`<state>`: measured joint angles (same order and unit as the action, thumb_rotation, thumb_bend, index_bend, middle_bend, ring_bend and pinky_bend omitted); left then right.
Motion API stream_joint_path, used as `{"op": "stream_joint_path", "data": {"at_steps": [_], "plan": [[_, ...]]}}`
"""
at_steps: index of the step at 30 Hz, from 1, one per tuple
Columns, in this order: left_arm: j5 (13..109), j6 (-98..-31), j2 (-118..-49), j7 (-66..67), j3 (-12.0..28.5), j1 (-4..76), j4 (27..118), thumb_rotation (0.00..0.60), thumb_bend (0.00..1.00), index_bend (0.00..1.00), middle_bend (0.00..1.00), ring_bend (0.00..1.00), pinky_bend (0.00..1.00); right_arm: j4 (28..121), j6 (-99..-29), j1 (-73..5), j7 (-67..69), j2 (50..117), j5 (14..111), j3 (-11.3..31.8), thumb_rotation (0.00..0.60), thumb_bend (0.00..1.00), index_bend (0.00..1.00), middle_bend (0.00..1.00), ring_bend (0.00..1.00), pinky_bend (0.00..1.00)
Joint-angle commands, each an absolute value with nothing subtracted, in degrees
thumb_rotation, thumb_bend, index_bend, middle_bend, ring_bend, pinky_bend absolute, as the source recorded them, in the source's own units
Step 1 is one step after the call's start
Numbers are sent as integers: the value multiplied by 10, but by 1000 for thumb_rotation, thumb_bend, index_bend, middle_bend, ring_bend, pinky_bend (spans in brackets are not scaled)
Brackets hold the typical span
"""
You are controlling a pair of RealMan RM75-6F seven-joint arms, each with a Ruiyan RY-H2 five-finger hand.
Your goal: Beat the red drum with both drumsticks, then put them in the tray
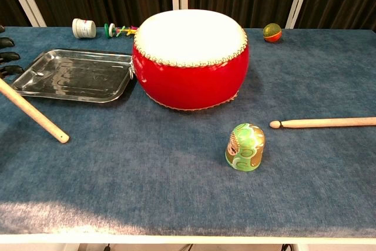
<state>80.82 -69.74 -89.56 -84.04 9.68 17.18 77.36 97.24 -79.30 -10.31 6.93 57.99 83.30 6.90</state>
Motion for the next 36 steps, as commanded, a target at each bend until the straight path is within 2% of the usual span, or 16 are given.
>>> {"op": "stream_joint_path", "data": {"at_steps": [1, 13, 25, 34, 36], "plan": [[800, -701, -892, -739, 100, 177, 832, 600, 213, 498, 536, 517, 540, 979, -791, -105, 76, 571, 829, 74, 600, 187, 333, 366, 217, 402], [813, -693, -919, -609, 78, 189, 855, 600, 192, 544, 580, 555, 563, 974, -783, -105, 92, 569, 822, 72, 600, 187, 334, 366, 218, 402], [819, -681, -956, -586, 56, 190, 820, 600, 192, 566, 588, 558, 563, 964, -782, -101, 106, 574, 817, 68, 600, 187, 334, 366, 218, 402], [826, -672, -976, -602, 43, 190, 788, 600, 193, 623, 613, 575, 564, 956, -772, -101, 109, 583, 813, 63, 600, 187, 334, 366, 219, 402], [832, -675, -983, -604, 40, 190, 776, 600, 193, 648, 639, 607, 584, 956, -771, -101, 107, 585, 813, 62, 600, 187, 334, 367, 219, 402]]}}
